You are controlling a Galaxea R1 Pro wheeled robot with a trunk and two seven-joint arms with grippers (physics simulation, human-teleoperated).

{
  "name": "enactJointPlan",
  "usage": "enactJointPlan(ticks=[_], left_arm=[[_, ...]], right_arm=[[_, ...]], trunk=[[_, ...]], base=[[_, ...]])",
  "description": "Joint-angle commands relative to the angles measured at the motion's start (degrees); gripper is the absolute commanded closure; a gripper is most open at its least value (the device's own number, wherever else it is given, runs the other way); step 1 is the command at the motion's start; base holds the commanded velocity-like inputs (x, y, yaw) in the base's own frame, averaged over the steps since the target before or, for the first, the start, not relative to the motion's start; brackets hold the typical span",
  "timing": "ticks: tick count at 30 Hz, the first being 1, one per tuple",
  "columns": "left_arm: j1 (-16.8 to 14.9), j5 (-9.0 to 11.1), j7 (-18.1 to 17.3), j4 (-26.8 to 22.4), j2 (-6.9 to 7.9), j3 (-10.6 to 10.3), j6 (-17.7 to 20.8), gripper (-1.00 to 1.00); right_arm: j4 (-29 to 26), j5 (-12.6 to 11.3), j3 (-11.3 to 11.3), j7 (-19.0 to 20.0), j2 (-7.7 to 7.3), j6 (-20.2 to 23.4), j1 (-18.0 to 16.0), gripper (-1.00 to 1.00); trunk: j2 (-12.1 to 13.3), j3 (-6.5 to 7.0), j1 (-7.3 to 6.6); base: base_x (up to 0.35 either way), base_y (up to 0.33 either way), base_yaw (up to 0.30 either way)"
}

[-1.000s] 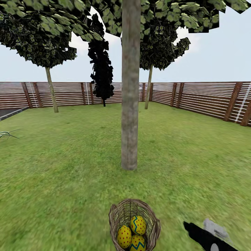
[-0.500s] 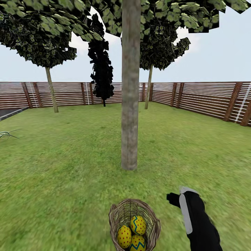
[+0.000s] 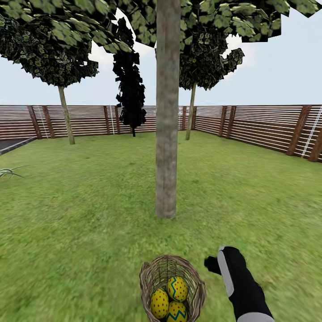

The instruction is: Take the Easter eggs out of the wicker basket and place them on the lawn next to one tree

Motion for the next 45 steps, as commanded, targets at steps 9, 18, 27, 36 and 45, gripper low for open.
enactJointPlan(ticks=[9,18,27,36,45], left_arm=[[5.4,2.7,0.1,-17.3,2.1,0.1,10.6,-1.0],[5.8,2.5,0.3,-19.6,3.08,0.1,11.5,-1.0],[6.9,2.7,0.3,-20.0,3.76,0.1,11.1,-1.0],[7.0,2.8,0.3,-20.5,3.89,0.1,11.1,-1.0],[7.1,2.8,0.4,-22.6,3.89,0.1,11.7,-1.0]], right_arm=[[15.2,-0.3,0.0,-0.4,0.06,-7.9,-0.9,-1.0],[19.4,-0.1,0.2,-0.4,0.06,-11.1,-1.5,-1.0],[19.7,0.0,0.0,-0.4,-0.01,-11.3,-1.5,-1.0],[20.5,-0.1,0.0,-0.3,-0.02,-11.4,-5.0,-1.0],[34.4,0.0,-0.1,-0.6,-0.72,-19.5,-14.2,-1.0]], trunk=[[0.0,-0.05,0.0],[0.0,-0.05,0.0],[0.0,-0.05,0.0],[0.0,-0.05,0.0],[0.0,-0.05,0.0]], base=[[0.0,0.0,0.0],[0.0,0.0,0.0],[0.0,0.0,0.0],[0.0,0.0,0.0],[0.0,0.0,0.0]])
